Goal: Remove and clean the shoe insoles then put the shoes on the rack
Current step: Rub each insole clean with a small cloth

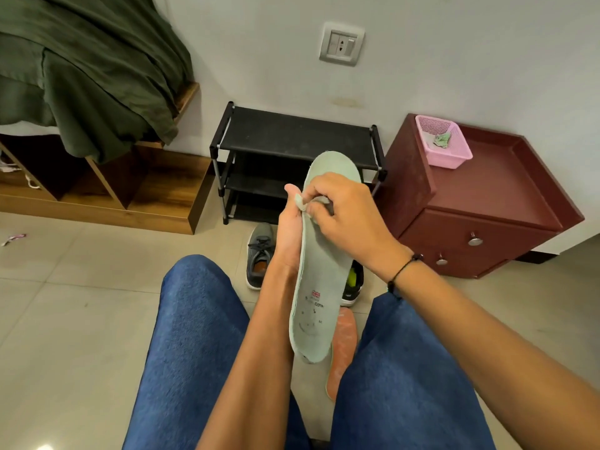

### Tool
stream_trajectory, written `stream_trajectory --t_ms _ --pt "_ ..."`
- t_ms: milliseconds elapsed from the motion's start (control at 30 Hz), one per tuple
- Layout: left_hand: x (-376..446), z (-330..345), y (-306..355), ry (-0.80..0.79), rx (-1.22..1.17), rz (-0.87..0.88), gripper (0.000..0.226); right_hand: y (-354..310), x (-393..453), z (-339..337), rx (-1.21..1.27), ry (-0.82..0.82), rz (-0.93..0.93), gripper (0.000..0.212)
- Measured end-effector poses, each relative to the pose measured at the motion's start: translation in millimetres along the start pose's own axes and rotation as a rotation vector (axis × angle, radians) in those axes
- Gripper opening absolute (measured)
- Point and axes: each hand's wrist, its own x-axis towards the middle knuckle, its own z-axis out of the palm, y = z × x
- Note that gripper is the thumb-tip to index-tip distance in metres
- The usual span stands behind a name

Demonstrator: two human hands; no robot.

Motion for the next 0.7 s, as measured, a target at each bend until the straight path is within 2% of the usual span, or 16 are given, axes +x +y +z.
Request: stream_trajectory --t_ms 67,267,400,500,600,700 --pt "0 2 0 -0.03 -0.028 -0.028 0.064 9 9 2 -0.057 0.011 -0.025 0.013" --pt "-11 15 4 -0.165 -0.082 -0.162 0.051 25 27 -1 -0.234 0.068 -0.049 0.012" --pt "-14 16 2 -0.206 -0.068 -0.23 0.06 40 44 -9 -0.336 0.135 0.107 0.017" --pt "-11 17 -1 -0.207 -0.106 -0.227 0.065 42 53 -18 -0.282 0.222 0.239 0.022" --pt "-7 16 3 -0.171 -0.12 -0.162 0.063 21 43 -16 -0.193 0.287 0.099 0.017" --pt "-12 22 6 -0.108 -0.143 -0.101 0.052 3 21 1 -0.162 0.161 -0.09 0.016"
